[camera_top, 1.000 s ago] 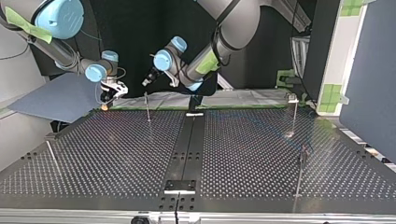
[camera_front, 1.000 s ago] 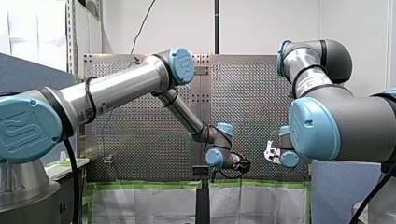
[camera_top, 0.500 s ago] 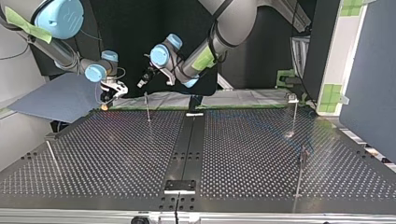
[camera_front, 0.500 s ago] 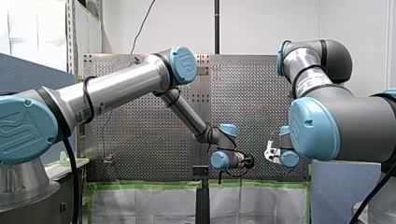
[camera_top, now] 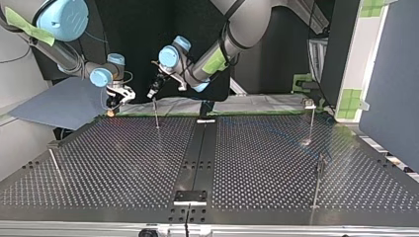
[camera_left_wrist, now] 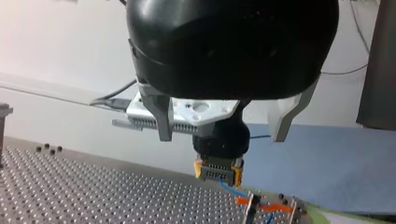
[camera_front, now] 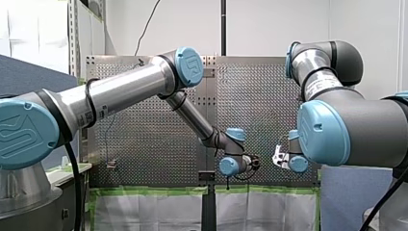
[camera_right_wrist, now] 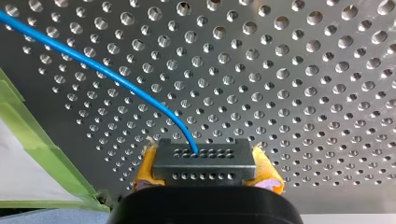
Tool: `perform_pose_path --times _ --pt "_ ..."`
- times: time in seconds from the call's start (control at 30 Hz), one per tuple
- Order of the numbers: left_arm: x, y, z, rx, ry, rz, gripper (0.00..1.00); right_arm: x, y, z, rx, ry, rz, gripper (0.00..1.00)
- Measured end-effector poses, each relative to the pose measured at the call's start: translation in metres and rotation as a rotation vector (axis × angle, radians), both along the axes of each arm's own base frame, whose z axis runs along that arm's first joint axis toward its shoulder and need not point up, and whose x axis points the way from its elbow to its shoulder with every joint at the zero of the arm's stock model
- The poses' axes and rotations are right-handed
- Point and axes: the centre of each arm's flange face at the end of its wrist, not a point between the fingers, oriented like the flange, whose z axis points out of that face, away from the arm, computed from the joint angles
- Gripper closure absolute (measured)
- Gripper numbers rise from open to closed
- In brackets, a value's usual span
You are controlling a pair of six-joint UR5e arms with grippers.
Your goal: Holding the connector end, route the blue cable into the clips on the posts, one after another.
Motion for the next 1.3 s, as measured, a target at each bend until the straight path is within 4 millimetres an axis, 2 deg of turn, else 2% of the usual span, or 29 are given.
perform_pose_path --times 1.3 --pt "0.003 0.015 -0.006 0.05 0.042 0.095 0.0 -0.004 -0.002 0.0 -0.002 -0.005 -0.008 1.0"
